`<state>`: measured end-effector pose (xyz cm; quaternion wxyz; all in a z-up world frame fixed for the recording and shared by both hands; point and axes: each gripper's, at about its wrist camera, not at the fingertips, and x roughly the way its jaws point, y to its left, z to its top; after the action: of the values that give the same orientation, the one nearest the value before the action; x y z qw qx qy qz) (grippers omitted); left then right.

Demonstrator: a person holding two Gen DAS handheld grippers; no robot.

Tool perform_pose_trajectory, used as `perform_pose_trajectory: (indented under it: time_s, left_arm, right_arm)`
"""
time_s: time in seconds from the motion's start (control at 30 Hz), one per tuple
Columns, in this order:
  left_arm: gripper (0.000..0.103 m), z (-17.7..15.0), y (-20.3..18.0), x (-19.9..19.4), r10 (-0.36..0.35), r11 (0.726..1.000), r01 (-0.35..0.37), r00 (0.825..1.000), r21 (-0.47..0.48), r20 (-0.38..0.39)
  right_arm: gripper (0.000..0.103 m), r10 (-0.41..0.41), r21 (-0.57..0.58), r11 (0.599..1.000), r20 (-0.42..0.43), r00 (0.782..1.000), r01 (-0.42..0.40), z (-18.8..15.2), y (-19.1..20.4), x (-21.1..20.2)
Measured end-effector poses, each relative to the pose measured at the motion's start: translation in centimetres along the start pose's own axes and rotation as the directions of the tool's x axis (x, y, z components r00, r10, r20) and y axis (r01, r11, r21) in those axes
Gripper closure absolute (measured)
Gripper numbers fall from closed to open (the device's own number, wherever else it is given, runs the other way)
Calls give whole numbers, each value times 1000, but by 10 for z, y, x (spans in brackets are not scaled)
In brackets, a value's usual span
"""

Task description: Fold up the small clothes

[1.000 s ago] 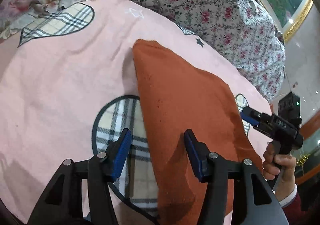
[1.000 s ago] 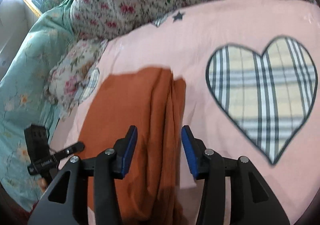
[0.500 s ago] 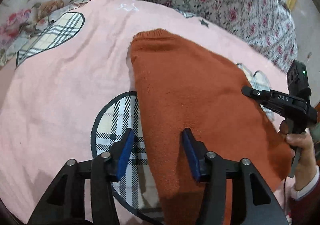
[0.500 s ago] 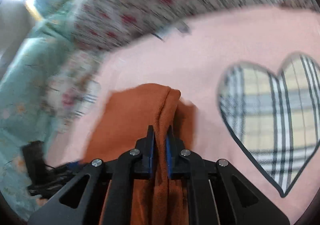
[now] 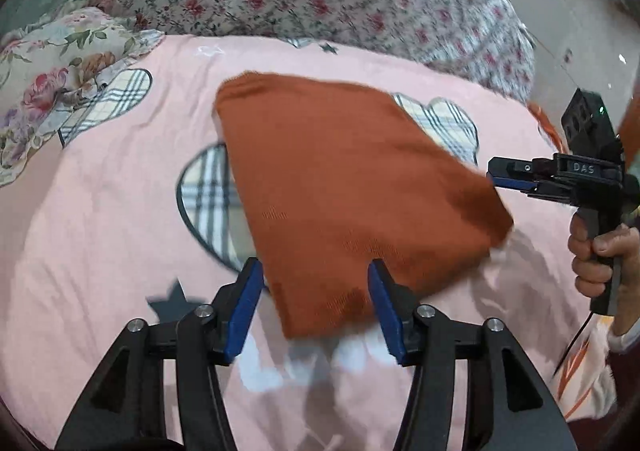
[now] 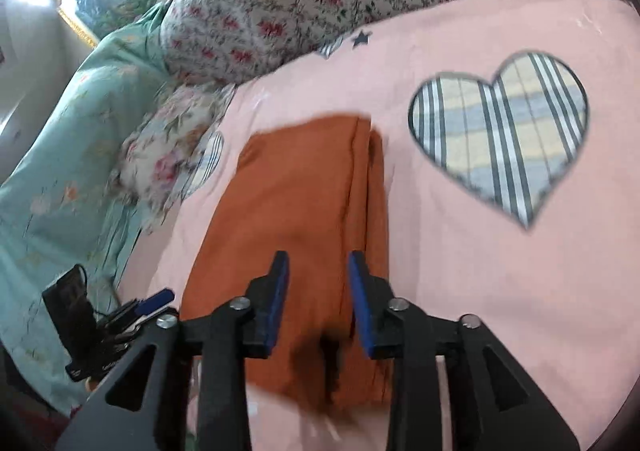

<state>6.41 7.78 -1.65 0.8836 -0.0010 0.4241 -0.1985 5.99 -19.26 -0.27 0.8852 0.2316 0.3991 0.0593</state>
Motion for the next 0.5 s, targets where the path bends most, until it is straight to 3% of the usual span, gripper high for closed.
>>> perform_pose_trajectory:
  time_s: [0.13, 0.23, 0.3, 0.33, 0.37, 0.43, 0.5]
  left_arm:
    - [45, -19, -13, 7, 14, 1000, -13, 999, 26, -43]
    - [43, -22, -11, 12, 25, 999, -23, 999, 41, -42]
    - [42, -20, -10, 17, 47, 998, -45, 998, 52, -39]
    - [42, -19, -9, 21, 74, 996, -71, 996, 59, -41]
    - [42, -18, -8, 24, 96, 994, -93, 995, 60, -41]
    - [42, -16, -6, 27, 133, 990, -130, 990, 57, -41]
    - [56, -15, 0, 26, 188, 982, -188, 982, 25, -34]
  right_arm:
    - [62, -11, -11, 1000, -58, 998, 10, -33, 4, 9]
    - [62, -11, -5, 1000, -79, 997, 11, -40, 3, 18]
    - [72, -17, -25, 1000, -86, 996, 15, -36, 7, 23]
    - [92, -17, -34, 999, -95, 995, 14, -33, 10, 25]
    - [98, -10, -39, 999, -99, 995, 6, -29, 13, 26]
    - [98, 60, -16, 998, -60, 996, -61, -22, 17, 15]
    - [98, 145, 14, 989, 20, 989, -146, -13, 18, -6]
